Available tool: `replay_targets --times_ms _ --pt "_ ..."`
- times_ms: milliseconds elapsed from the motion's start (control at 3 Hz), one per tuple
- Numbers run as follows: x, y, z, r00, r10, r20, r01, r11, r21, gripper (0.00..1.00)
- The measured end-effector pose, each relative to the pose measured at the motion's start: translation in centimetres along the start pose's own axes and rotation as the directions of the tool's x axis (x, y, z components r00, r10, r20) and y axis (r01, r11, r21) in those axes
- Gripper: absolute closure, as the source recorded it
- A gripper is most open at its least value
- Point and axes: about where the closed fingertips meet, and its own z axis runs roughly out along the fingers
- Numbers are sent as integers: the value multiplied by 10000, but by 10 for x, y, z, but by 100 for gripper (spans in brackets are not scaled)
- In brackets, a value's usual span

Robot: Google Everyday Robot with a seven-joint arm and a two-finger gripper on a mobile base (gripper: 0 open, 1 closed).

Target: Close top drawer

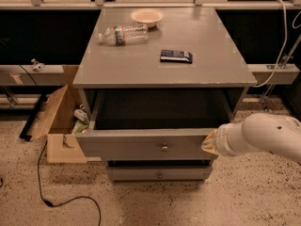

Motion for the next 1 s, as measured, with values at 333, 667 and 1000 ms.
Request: replay_targets --times_ms 333,667,1000 --pt "8 -20 3 9999 -28 157 23 9993 369 100" --pt "12 -44 14 9986 215 475 -242 9981 574 100" --pt "13 -67 27 9970 505 592 -548 9959 726 100"
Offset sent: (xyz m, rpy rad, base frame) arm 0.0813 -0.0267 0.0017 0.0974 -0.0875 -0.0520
